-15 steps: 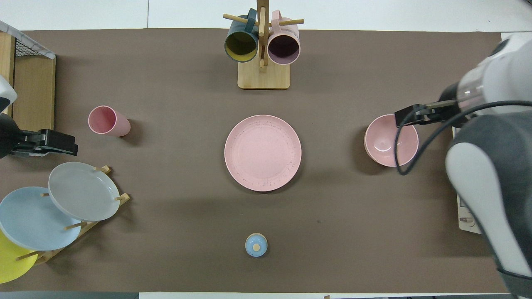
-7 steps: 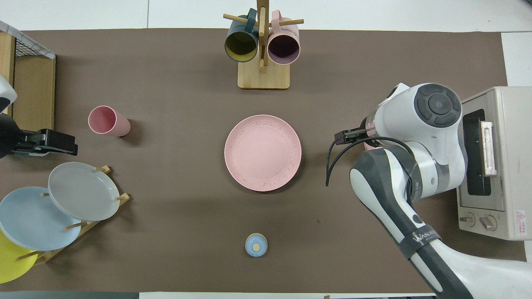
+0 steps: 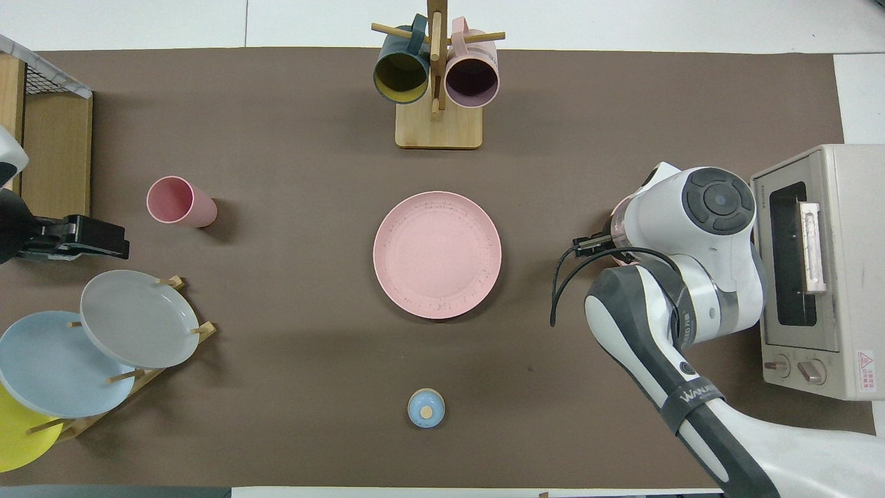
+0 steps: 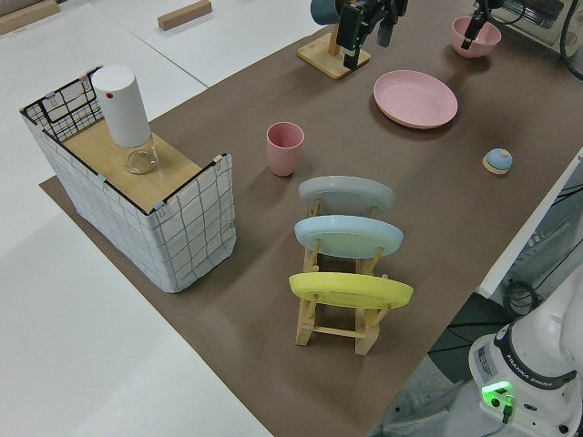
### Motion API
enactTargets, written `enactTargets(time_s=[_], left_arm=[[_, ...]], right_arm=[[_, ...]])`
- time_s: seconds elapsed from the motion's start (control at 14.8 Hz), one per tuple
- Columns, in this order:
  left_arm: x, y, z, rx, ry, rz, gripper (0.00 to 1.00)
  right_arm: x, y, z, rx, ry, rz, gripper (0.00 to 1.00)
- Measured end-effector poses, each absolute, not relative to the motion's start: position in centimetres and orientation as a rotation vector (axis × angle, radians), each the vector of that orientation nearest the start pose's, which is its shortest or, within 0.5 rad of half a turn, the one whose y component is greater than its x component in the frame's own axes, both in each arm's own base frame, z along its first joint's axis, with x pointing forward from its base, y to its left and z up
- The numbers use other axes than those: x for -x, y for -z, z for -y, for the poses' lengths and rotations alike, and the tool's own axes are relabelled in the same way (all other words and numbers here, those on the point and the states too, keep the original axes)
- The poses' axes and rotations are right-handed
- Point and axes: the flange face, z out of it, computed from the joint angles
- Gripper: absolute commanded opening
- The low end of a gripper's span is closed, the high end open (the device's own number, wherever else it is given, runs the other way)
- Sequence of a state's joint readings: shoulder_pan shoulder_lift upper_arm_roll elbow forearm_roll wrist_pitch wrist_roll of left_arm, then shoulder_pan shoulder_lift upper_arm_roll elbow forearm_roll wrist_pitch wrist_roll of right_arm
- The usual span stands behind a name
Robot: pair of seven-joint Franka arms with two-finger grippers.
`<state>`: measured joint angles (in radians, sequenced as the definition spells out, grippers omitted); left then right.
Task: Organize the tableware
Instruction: 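Grasp the pink bowl rim with the right gripper, then carry the bowl toward the plate while the left gripper reaches the cup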
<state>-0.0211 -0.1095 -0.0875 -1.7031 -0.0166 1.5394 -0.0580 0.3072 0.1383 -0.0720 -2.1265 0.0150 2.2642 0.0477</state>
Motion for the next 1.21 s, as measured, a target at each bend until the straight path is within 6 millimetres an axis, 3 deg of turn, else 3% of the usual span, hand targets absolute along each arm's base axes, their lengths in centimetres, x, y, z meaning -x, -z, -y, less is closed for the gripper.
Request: enactTargets(time_s=[0.13, 0.27, 0.81, 0.88, 1.21], left_arm=[[-51.22, -61.81, 6.01, 3.142, -0.084, -0.078, 1.00], [-51.23, -61.83, 6.01, 3.142, -0.081, -0.078, 1.00], [-51.47, -62.00, 5.99, 3.145, -0.049, -0.076, 1.00], [-51.51, -62.02, 6.00, 3.145, -0.043, -0.076, 1.00], [-51.60, -62.05, 6.00, 3.146, -0.034, -0.076, 1.00]], right_arm=[[-54.47, -34.15, -12.86, 3.129, 0.021, 0.298, 0.23], [-54.40, -33.94, -12.72, 3.137, 0.027, 0.317, 0.08], [-54.08, -33.65, -12.51, 3.180, 0.041, 0.401, 0.08], [-54.02, -33.60, -12.49, 3.180, 0.042, 0.402, 0.00], [-53.84, -34.27, -13.17, 3.185, 0.031, 0.435, 0.00]])
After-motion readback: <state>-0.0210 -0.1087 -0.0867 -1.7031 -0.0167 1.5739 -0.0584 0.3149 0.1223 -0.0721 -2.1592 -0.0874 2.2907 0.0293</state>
